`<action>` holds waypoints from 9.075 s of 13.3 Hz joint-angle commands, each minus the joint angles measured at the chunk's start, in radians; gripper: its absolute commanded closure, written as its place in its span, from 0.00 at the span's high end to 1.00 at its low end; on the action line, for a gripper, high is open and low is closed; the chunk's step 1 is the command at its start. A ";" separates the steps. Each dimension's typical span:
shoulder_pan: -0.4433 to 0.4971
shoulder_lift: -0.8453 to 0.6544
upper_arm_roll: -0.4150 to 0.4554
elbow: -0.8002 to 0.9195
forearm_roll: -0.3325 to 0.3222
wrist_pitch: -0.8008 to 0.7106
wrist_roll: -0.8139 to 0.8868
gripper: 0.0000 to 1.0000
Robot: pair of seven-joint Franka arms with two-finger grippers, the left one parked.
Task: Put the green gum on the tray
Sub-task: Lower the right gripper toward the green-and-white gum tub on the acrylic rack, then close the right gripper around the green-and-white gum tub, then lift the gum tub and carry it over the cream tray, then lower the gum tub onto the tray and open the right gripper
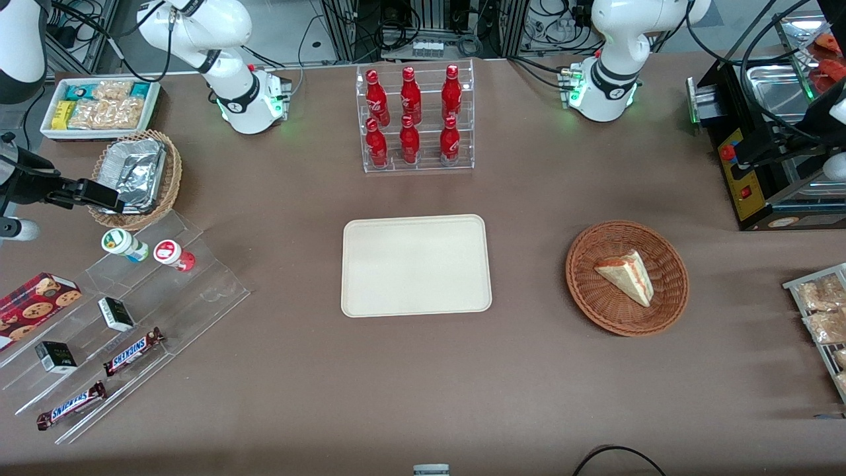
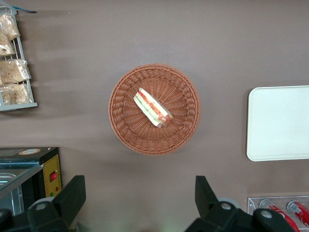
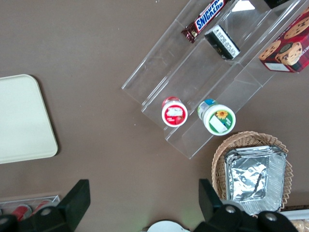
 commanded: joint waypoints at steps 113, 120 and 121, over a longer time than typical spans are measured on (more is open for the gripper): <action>0.848 0.551 0.060 -0.117 -0.024 0.855 0.867 0.00; 0.862 0.586 0.061 -0.122 -0.021 0.917 0.869 0.00; 0.862 0.588 0.061 -0.122 -0.021 0.918 0.870 0.00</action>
